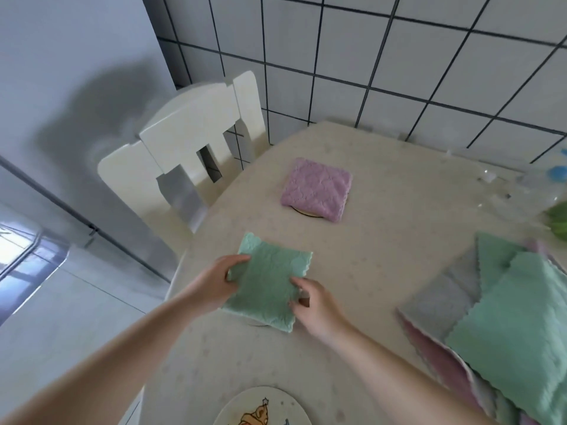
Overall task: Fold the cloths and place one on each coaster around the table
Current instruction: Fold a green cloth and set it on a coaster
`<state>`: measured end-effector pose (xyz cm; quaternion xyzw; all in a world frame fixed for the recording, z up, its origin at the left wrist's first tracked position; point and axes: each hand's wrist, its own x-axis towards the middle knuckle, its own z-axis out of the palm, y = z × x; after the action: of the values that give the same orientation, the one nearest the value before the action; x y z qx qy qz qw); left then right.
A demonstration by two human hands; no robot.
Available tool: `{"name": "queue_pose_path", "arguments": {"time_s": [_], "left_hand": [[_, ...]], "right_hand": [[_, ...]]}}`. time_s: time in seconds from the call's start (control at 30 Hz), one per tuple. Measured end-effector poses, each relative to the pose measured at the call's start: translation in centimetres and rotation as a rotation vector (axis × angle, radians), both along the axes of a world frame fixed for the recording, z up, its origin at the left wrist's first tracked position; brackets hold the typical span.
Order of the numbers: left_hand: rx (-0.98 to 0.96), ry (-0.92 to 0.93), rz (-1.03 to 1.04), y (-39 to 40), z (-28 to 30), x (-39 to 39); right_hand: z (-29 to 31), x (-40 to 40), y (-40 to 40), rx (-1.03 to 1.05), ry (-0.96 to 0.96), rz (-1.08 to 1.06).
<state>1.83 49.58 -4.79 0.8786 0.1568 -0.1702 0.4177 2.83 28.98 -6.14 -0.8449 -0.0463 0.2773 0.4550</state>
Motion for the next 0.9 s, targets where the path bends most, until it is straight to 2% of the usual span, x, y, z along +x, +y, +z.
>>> {"name": "queue_pose_path", "arguments": {"time_s": [0.3,0.37,0.47,0.53,0.7,0.9], "left_hand": [[0.105,-0.042,-0.109,1.3,-1.4,0.3],[0.235,-0.104,-0.157,1.4,-1.5,-0.2],[0.513,-0.312,-0.296,0.8,-2.1,-0.6],[0.591,-0.365,-0.405,-0.1,-2.7,-0.8],[0.692,-0.334,-0.508,-0.7,-5.0,-1.4],[0.715,-0.254,-0.548,0.1,-5.9,-1.5]], "right_hand": [[-1.1,-0.5,0.7,-0.021,-0.037,-0.025],[-0.9,-0.7,0.6,-0.132,-0.161,0.016],[-0.5,-0.3,0.7,-0.375,-0.369,0.159],[-0.6,0.1,1.3,-0.498,-0.45,0.291],[-2.1,0.1,1.8,-0.701,-0.405,0.398],[-2.7,0.1,0.6,-0.731,-0.422,0.49]]}}
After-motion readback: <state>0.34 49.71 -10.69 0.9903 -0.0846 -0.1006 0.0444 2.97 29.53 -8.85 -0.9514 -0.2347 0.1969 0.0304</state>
